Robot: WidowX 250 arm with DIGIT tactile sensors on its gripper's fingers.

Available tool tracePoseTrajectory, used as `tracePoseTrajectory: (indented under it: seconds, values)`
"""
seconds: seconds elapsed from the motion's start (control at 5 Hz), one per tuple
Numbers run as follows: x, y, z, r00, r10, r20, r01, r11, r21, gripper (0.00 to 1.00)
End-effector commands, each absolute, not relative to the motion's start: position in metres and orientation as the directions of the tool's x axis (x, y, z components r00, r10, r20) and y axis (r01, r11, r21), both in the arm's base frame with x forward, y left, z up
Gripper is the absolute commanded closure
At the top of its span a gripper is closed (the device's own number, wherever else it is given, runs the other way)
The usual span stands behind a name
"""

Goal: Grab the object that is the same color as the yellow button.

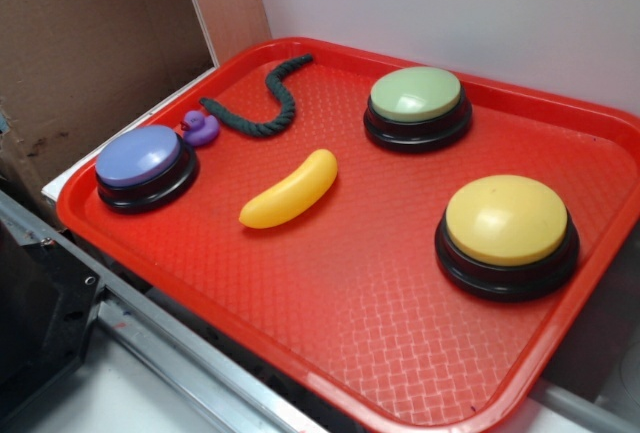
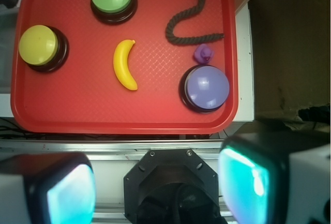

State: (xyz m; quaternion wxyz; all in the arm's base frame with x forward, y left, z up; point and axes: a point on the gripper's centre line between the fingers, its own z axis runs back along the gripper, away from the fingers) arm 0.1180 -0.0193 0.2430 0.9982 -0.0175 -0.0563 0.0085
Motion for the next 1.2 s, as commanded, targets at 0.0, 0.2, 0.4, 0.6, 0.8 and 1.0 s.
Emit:
tracePoseTrajectory:
  seconds: [0.0, 0.2, 0.4, 0.6, 0.8, 1.0]
  values:
    - [0.118, -0.019, 0.243, 0.994, 0.019, 0.112, -0.015, 0.999, -0.036, 0.0]
    - [0.135, -0.008, 0.246, 0.994, 0.035, 0.103, -0.03, 0.998, -0.05, 0.0]
    - [0.157, -0.01, 0.252, 0.995, 0.004, 0.1, 0.003, 0.998, -0.065, 0.0]
    - [0.186, -0.038, 0.248, 0.981, -0.153, 0.117, 0.159, 0.986, -0.05, 0.0]
    - [0.208, -0.085, 0.225, 0.941, -0.33, 0.077, 0.333, 0.942, -0.037, 0.0]
    - [0.214, -0.1, 0.194, 0.924, -0.381, 0.028, 0.382, 0.923, -0.046, 0.0]
